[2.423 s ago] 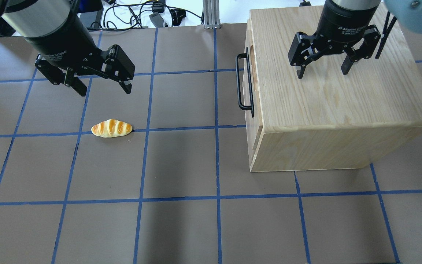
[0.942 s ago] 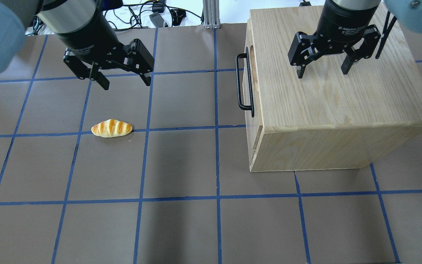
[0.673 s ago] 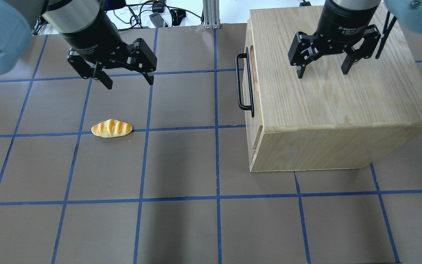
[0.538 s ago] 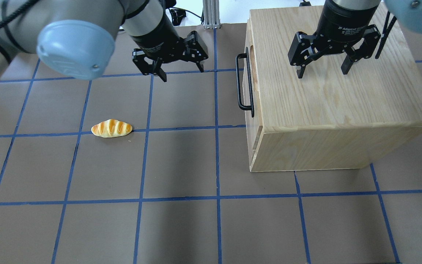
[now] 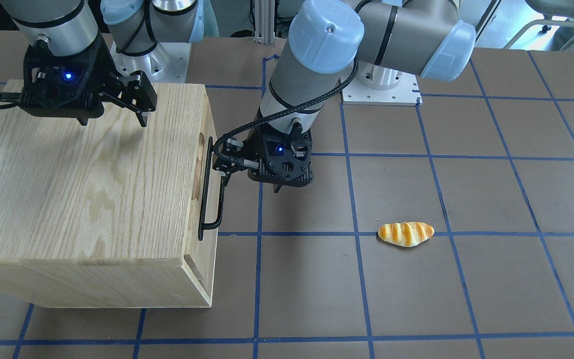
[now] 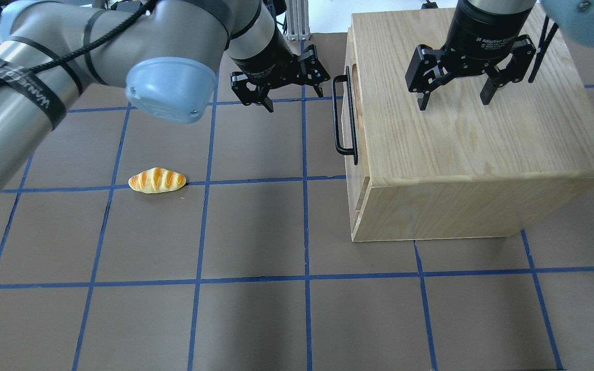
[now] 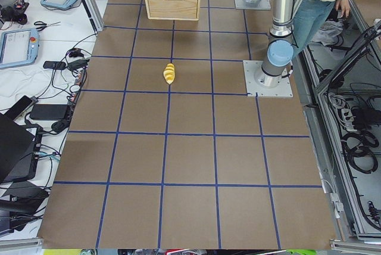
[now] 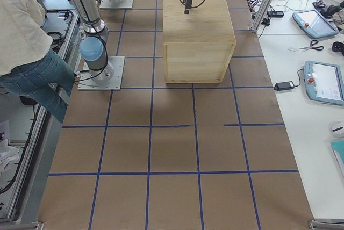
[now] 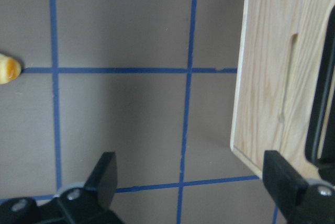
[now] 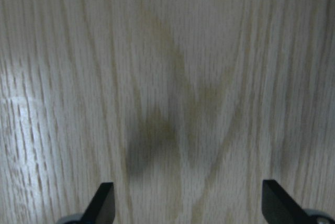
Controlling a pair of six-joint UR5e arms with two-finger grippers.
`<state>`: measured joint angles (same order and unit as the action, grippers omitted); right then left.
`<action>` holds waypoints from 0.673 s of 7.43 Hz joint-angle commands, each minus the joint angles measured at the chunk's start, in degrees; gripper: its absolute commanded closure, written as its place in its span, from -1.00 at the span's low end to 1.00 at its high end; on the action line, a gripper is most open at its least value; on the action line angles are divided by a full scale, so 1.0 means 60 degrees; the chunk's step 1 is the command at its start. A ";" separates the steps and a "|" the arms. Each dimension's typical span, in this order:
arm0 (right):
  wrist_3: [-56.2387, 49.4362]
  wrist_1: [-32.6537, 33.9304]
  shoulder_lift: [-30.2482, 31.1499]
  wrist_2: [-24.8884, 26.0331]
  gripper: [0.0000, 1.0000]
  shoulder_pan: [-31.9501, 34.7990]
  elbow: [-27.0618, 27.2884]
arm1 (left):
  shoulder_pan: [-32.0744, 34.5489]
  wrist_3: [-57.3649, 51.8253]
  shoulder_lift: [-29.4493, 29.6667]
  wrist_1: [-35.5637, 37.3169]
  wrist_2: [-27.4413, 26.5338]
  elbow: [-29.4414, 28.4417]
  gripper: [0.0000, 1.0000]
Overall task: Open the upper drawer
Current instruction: 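Move the left gripper toward the black drawer handle on the cabinet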
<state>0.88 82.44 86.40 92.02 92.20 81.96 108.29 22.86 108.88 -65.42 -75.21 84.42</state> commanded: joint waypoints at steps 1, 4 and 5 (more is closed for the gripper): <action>0.0000 0.0000 0.0000 0.0000 -1.00 0.0000 -0.0008 | 0.0042 -0.0089 0.0295 0.0210 0.0083 -0.0008 -1.00; 0.0000 0.0000 0.0000 0.0000 -1.00 0.0000 -0.0008 | -0.0088 -0.0920 0.0311 0.0460 0.0216 0.0080 -1.00; 0.0000 0.0000 0.0000 0.0000 -1.00 0.0000 -0.0008 | -0.0525 -0.1113 0.0223 0.0329 0.0215 0.0138 -1.00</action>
<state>0.88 82.44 86.40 92.02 92.20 81.92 107.44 18.20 110.75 -62.93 -73.83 84.88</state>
